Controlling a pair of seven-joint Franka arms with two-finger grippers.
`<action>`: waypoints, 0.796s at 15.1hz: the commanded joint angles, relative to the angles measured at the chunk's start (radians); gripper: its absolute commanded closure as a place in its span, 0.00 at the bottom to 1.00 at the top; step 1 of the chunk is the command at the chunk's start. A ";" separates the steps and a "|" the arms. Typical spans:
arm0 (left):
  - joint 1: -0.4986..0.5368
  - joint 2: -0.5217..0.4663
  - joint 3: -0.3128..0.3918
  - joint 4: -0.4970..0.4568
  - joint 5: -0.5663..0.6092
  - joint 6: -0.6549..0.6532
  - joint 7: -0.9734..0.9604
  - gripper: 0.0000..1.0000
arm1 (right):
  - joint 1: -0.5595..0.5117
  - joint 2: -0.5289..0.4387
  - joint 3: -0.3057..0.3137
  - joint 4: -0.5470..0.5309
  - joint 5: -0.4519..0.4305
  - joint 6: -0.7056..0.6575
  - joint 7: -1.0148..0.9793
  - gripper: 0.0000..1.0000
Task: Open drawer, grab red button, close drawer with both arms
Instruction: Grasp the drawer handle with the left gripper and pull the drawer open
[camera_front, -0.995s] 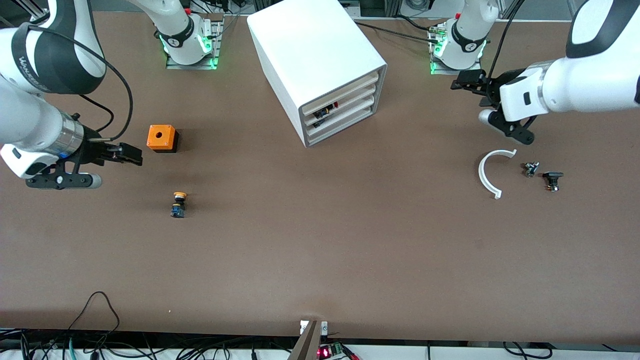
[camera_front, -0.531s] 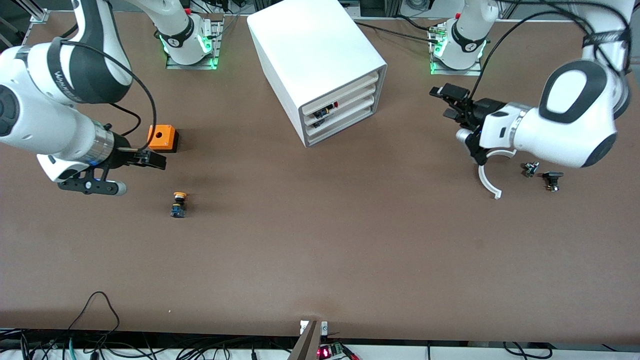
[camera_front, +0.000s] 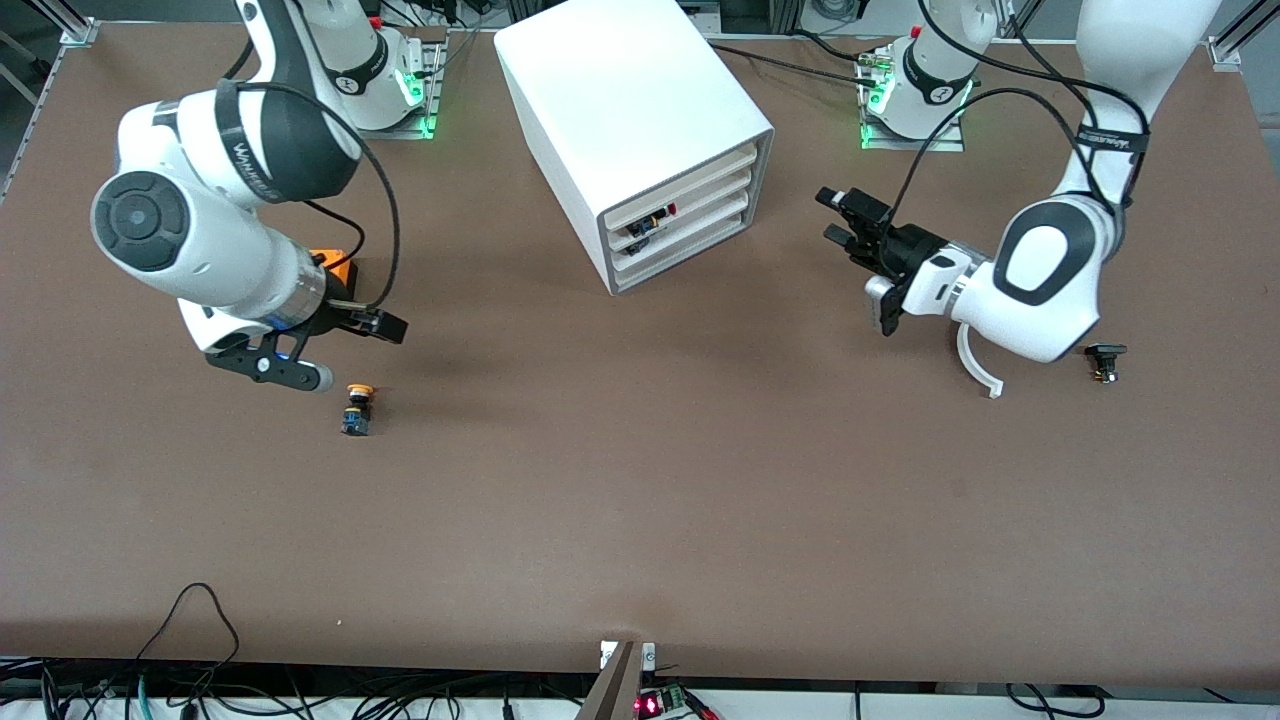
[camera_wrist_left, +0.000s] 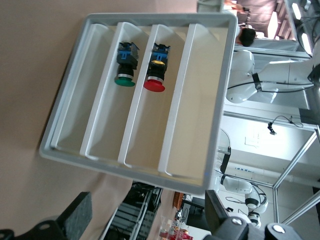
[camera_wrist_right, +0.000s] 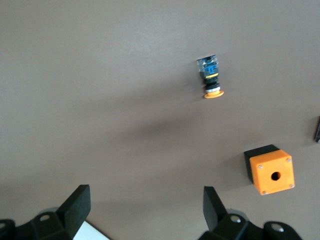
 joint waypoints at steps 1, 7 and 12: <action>-0.002 -0.089 -0.050 -0.175 -0.108 0.127 0.110 0.03 | 0.037 0.041 -0.005 0.068 0.008 0.001 0.090 0.00; -0.002 -0.093 -0.136 -0.223 -0.251 0.264 0.177 0.17 | 0.093 0.092 -0.005 0.148 0.007 0.001 0.222 0.00; -0.004 -0.070 -0.194 -0.265 -0.365 0.380 0.313 0.23 | 0.130 0.149 -0.005 0.248 0.005 -0.016 0.323 0.00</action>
